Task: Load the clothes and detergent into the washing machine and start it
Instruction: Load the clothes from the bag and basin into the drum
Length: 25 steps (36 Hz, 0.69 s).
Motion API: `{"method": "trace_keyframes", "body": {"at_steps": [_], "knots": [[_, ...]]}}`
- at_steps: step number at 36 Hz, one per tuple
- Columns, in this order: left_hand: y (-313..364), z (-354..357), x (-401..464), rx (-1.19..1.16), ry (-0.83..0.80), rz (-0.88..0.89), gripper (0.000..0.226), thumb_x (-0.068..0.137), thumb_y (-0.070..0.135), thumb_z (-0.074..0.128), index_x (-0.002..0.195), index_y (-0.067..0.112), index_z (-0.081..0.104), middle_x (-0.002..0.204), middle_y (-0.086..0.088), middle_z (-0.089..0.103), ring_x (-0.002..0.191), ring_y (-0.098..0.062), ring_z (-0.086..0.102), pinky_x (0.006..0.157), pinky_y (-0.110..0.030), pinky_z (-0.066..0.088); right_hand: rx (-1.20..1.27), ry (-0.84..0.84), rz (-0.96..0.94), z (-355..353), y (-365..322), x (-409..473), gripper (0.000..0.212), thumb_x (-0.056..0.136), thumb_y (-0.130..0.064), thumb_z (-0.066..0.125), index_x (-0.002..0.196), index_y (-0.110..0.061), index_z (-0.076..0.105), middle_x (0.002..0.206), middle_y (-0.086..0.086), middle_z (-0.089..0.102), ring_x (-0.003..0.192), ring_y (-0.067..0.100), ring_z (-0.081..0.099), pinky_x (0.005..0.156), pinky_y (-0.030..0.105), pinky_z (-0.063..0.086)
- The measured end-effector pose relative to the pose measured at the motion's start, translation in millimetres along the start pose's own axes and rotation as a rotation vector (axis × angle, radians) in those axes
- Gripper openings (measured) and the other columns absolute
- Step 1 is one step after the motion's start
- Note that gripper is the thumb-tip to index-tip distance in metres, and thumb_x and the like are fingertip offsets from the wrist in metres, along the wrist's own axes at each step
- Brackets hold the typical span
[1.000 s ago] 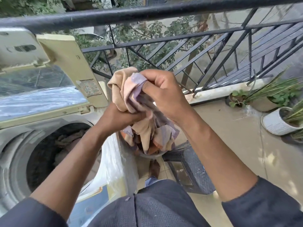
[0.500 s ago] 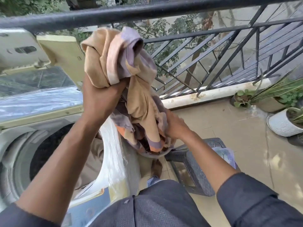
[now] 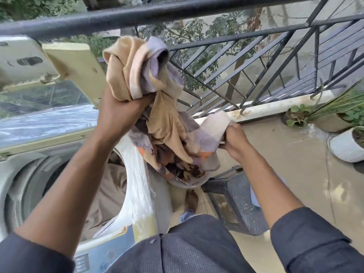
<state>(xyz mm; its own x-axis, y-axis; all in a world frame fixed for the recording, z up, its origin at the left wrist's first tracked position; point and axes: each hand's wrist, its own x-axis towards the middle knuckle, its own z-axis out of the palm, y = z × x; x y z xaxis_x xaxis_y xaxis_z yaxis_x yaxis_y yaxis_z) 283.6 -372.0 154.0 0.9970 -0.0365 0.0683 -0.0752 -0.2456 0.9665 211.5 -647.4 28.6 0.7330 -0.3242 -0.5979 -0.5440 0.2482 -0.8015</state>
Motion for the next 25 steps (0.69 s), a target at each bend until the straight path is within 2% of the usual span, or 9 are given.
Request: {"method": "trace_keyframes", "body": {"at_steps": [3,7,10,12,14,16,18,21,25], "knots": [[-10,7,-6,0.071,-0.027,-0.007,0.039,0.072,0.044,0.088,0.101,0.064,0.070,0.103,0.037,0.074,0.101,0.012,0.071,0.083,-0.023,0.061,0.400,-0.155,-0.068,-8,-47,-20,0.040,0.108,-0.029,0.047,0.136,-0.006,0.062,0.133,0.017,0.067,0.116,0.028,0.065,0.106,0.048,0.050],[-24,20,-13,0.147,-0.068,-0.053,0.037,0.071,0.046,0.079,0.089,0.074,0.064,0.090,0.037,0.073,0.092,0.009,0.070,0.089,-0.042,0.063,0.561,-0.300,-0.135,-6,-97,-48,0.042,0.112,-0.038,0.038,0.134,-0.010,0.062,0.143,0.016,0.063,0.131,0.030,0.061,0.114,0.051,0.047],[-32,28,-17,0.082,-0.105,-0.091,0.032,0.076,0.043,0.082,0.100,0.061,0.071,0.102,0.024,0.077,0.104,-0.003,0.074,0.094,-0.045,0.063,0.622,-0.376,-0.167,9,-116,-65,0.044,0.112,-0.035,0.035,0.136,-0.008,0.060,0.136,0.015,0.067,0.129,0.030,0.062,0.113,0.050,0.049],[-36,28,-19,-0.026,-0.186,-0.137,0.049,0.078,0.045,0.083,0.125,0.041,0.071,0.113,0.020,0.079,0.112,-0.001,0.073,0.092,-0.030,0.061,0.637,-0.438,-0.173,24,-123,-76,0.046,0.112,-0.037,0.034,0.136,-0.008,0.059,0.135,0.016,0.065,0.126,0.030,0.062,0.108,0.046,0.053],[-39,25,-20,-0.148,-0.342,-0.173,0.070,0.077,0.050,0.087,0.139,0.023,0.066,0.124,0.011,0.078,0.120,-0.008,0.072,0.095,-0.026,0.059,0.619,-0.500,-0.168,42,-125,-86,0.040,0.108,-0.033,0.038,0.127,-0.009,0.063,0.126,0.013,0.069,0.120,0.027,0.063,0.105,0.043,0.054],[-39,19,-24,-0.227,-0.488,-0.155,0.076,0.074,0.055,0.092,0.136,0.020,0.068,0.128,0.003,0.077,0.122,-0.016,0.072,0.099,-0.030,0.060,0.582,-0.533,-0.155,60,-122,-96,0.034,0.095,-0.029,0.049,0.117,-0.009,0.066,0.115,0.009,0.070,0.112,0.024,0.062,0.108,0.043,0.051],[-39,19,-29,-0.211,-0.557,-0.109,0.061,0.071,0.050,0.094,0.125,0.029,0.076,0.123,0.005,0.079,0.117,-0.013,0.074,0.093,-0.026,0.061,0.545,-0.564,-0.144,76,-116,-106,0.036,0.098,-0.025,0.048,0.122,-0.004,0.064,0.116,0.014,0.067,0.111,0.025,0.062,0.106,0.043,0.051],[-38,25,-34,-0.175,-0.440,-0.068,0.050,0.054,0.035,0.097,0.102,0.038,0.083,0.102,0.011,0.083,0.095,-0.004,0.078,0.074,-0.020,0.061,0.447,-0.593,-0.154,87,-108,-117,0.046,0.099,-0.011,0.046,0.139,0.012,0.050,0.125,0.021,0.054,0.115,0.032,0.050,0.108,0.052,0.042],[-42,28,-37,-0.168,-0.313,-0.058,0.075,0.053,0.035,0.098,0.122,0.019,0.073,0.107,0.013,0.082,0.100,-0.006,0.078,0.075,-0.022,0.063,0.305,-0.623,-0.231,80,-108,-115,0.044,0.097,0.007,0.040,0.139,0.015,0.046,0.121,0.021,0.051,0.113,0.031,0.047,0.100,0.048,0.035]]}}
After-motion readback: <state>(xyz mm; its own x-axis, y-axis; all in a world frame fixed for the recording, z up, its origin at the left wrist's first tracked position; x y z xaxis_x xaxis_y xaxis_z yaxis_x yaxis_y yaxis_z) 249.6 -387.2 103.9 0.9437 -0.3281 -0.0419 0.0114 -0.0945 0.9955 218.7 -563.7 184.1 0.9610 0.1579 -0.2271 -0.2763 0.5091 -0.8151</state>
